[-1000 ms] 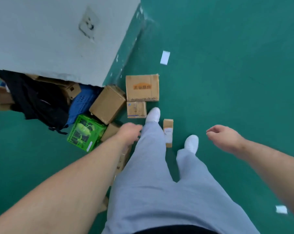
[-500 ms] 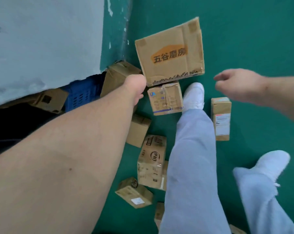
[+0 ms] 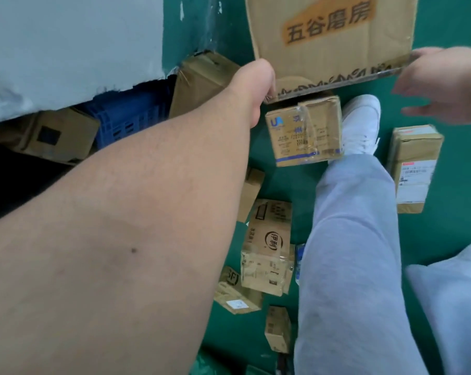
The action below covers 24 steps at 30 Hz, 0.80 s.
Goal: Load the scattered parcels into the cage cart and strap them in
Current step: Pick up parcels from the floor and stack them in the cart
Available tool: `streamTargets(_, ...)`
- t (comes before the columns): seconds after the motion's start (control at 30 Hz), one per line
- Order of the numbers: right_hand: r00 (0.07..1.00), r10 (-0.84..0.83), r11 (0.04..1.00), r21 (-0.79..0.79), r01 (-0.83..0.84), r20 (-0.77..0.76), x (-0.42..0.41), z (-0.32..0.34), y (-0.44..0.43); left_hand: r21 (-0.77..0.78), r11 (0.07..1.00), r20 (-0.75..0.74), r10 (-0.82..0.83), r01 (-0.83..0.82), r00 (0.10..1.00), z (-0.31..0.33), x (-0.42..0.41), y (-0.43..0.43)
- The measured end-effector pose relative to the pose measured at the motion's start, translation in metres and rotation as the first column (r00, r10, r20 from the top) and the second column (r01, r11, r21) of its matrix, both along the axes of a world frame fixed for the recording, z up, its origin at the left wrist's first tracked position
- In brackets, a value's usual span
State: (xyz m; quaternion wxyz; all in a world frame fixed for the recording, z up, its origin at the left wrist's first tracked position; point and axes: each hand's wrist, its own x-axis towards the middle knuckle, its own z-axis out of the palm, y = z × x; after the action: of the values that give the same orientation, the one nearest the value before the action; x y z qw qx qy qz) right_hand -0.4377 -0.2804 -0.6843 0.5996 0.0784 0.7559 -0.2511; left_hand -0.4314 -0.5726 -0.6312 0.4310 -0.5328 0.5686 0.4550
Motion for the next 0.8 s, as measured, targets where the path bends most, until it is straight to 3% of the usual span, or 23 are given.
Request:
streamTargets(0.03, 0.959, -0.247, 0.968, -0.017, 0.252, 0.141, -0.003, 0.011, 0.000, -0.004, 1.000, -0.032, 0.021, -0.021, 0.999, 0.006, -0.001, -0.001)
streamTargets(0.07, 0.864, -0.468, 0.874, -0.050, 0.484, 0.185, -0.004, 0.031, -0.009, -0.019, 0.999, -0.078, 0.035, -0.036, 0.996, 0.015, -0.004, -0.001)
streamTargets(0.2, 0.732, -0.678, 0.735, 0.048, 0.676, 0.069, -0.021, 0.119, -0.016, 0.033, 0.989, -0.247, 0.147, -0.143, 0.958, 0.082, -0.012, -0.005)
streamTargets(0.3, 0.724, -0.690, 0.724, -0.032, 0.690, 0.004, -0.049, 0.214, -0.006, 0.077, 0.977, -0.340, 0.214, -0.199, 0.916, 0.158, -0.014, 0.000)
streamTargets(0.5, 0.707, -0.705, 0.706, -0.157, 0.690, -0.062, -0.072, 0.440, 0.048, 0.291, 0.935, -0.376, 0.305, -0.201, 0.875, 0.355, -0.015, 0.051)
streamTargets(0.63, 0.629, -0.749, 0.662, -0.266, 0.700, -0.208, -0.055, 0.580, 0.109, 0.365, 0.929, -0.440, 0.234, -0.066, 0.867, 0.469, -0.015, 0.105)
streamTargets(0.8, 0.439, -0.787, 0.599, -0.365, 0.713, -0.434, -0.001, 0.743, 0.200, 0.444, 0.883, -0.560, 0.140, 0.153, 0.816, 0.607, -0.032, 0.196)
